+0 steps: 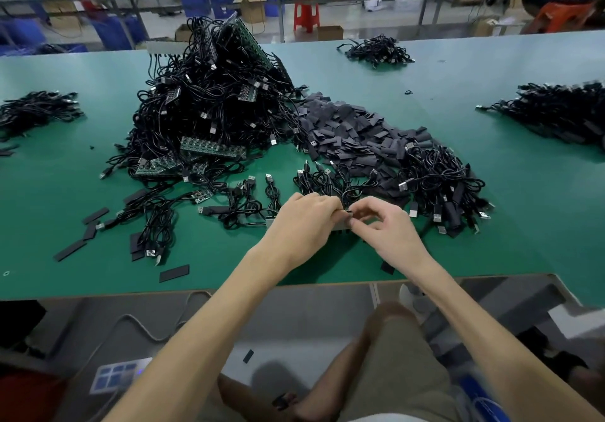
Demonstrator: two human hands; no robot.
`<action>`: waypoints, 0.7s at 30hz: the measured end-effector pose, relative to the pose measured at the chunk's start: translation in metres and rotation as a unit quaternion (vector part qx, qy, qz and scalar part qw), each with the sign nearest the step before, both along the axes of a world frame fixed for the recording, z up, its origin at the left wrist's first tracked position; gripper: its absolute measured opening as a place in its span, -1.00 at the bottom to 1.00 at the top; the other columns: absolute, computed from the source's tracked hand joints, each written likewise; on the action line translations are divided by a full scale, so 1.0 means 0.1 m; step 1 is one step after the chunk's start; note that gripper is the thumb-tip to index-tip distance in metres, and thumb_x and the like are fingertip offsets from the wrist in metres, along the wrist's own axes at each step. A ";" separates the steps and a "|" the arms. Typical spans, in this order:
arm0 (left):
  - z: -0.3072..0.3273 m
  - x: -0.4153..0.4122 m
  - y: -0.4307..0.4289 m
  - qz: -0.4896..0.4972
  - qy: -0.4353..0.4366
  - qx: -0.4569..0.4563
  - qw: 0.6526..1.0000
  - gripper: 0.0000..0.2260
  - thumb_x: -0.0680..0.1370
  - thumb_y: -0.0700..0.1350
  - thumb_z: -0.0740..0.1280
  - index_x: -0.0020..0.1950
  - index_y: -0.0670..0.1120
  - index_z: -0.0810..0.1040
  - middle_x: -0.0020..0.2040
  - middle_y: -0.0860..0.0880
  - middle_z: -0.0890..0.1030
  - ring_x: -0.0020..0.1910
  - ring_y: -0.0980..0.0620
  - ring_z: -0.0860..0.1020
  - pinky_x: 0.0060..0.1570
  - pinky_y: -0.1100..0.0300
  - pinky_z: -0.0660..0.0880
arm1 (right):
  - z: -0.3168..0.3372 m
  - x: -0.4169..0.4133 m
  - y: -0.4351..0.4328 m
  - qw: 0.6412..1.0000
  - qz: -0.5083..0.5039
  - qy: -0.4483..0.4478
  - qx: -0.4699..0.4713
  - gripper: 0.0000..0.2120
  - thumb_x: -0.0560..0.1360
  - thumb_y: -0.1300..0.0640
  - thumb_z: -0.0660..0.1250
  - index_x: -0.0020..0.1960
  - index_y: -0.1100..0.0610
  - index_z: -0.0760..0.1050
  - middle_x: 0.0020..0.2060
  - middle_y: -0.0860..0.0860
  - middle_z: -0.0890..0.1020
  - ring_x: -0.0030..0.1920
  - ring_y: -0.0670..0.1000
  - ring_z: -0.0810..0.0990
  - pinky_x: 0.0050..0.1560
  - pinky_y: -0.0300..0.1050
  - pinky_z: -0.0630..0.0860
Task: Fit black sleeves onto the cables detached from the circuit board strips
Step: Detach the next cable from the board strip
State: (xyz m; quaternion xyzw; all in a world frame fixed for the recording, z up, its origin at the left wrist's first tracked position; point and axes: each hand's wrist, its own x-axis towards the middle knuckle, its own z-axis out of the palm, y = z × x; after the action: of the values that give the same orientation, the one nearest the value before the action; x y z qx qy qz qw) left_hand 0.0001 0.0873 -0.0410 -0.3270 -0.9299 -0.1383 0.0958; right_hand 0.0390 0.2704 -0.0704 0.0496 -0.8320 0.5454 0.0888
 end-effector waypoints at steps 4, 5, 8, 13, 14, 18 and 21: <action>0.00 0.07 0.03 0.006 0.002 0.038 0.999 -0.82 0.63 0.04 0.23 0.01 -0.03 0.54 -0.06 0.06 0.64 -0.01 0.01 0.55 0.06 0.06 0.42 | -0.02 0.03 -0.03 0.999 -0.017 0.019 0.036 -0.87 0.53 0.19 0.44 -0.05 -0.04 0.59 -0.16 -0.12 0.67 -0.49 -0.06 0.51 -0.36 -0.32 0.40; 0.01 0.08 0.03 0.008 0.003 0.040 0.999 -0.82 0.63 0.03 0.24 0.01 -0.04 0.54 -0.06 0.05 0.64 -0.01 0.00 0.55 0.06 0.06 0.43 | -0.02 0.03 -0.04 0.998 -0.023 0.025 0.053 -0.88 0.53 0.17 0.43 -0.04 -0.04 0.59 -0.16 -0.13 0.66 -0.47 0.03 0.53 -0.36 -0.26 0.44; 0.02 0.10 0.03 0.013 0.007 0.042 0.999 -0.83 0.63 0.01 0.26 0.03 -0.05 0.55 -0.04 0.04 0.65 0.00 -0.02 0.55 0.05 0.07 0.41 | -0.02 0.03 -0.06 0.995 -0.031 0.039 0.089 -0.90 0.54 0.15 0.43 -0.02 -0.03 0.57 -0.14 -0.12 0.65 -0.44 0.07 0.54 -0.31 -0.17 0.49; 0.01 0.13 0.04 0.038 -0.001 0.052 0.998 -0.82 0.64 0.02 0.27 0.09 -0.06 0.56 0.01 0.03 0.65 0.04 -0.03 0.53 0.07 0.07 0.38 | -0.01 0.04 -0.06 0.996 -0.020 0.038 0.077 -0.94 0.56 0.16 0.44 0.00 0.02 0.59 -0.16 -0.07 0.65 -0.48 -0.14 0.43 -0.37 -0.34 0.38; 0.01 0.13 0.05 0.047 -0.003 0.055 0.997 -0.81 0.64 0.02 0.27 0.10 -0.06 0.57 0.01 0.03 0.66 0.05 -0.03 0.53 0.08 0.07 0.38 | 0.00 0.04 -0.06 0.996 -0.021 0.039 0.079 -0.94 0.56 0.17 0.44 -0.02 0.04 0.58 -0.17 -0.07 0.65 -0.47 -0.15 0.45 -0.36 -0.37 0.37; 0.00 0.14 0.07 0.070 -0.030 0.078 0.994 -0.84 0.64 0.01 0.30 0.09 -0.04 0.58 -0.04 0.03 0.65 0.02 -0.03 0.51 0.06 0.05 0.36 | 0.04 0.05 -0.07 0.994 -0.033 0.019 0.103 -0.93 0.54 0.18 0.45 -0.06 0.08 0.55 -0.22 -0.10 0.65 -0.30 -0.18 0.56 -0.22 -0.36 0.44; -0.02 0.14 0.08 0.078 -0.036 0.085 0.993 -0.86 0.63 0.02 0.31 0.05 -0.03 0.57 -0.12 0.08 0.59 -0.02 -0.02 0.49 0.04 0.05 0.35 | 0.05 0.06 -0.08 0.993 -0.033 0.011 0.117 -0.89 0.54 0.18 0.44 -0.10 0.09 0.51 -0.26 -0.10 0.63 -0.30 -0.16 0.55 -0.19 -0.29 0.45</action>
State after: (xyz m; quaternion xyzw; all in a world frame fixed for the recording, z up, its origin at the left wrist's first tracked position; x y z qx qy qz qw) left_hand 0.0137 0.0949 -0.0430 -0.2393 -0.9401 -0.2211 0.1000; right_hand 0.0449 0.2620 -0.0653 0.0375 -0.8901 0.4407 0.1095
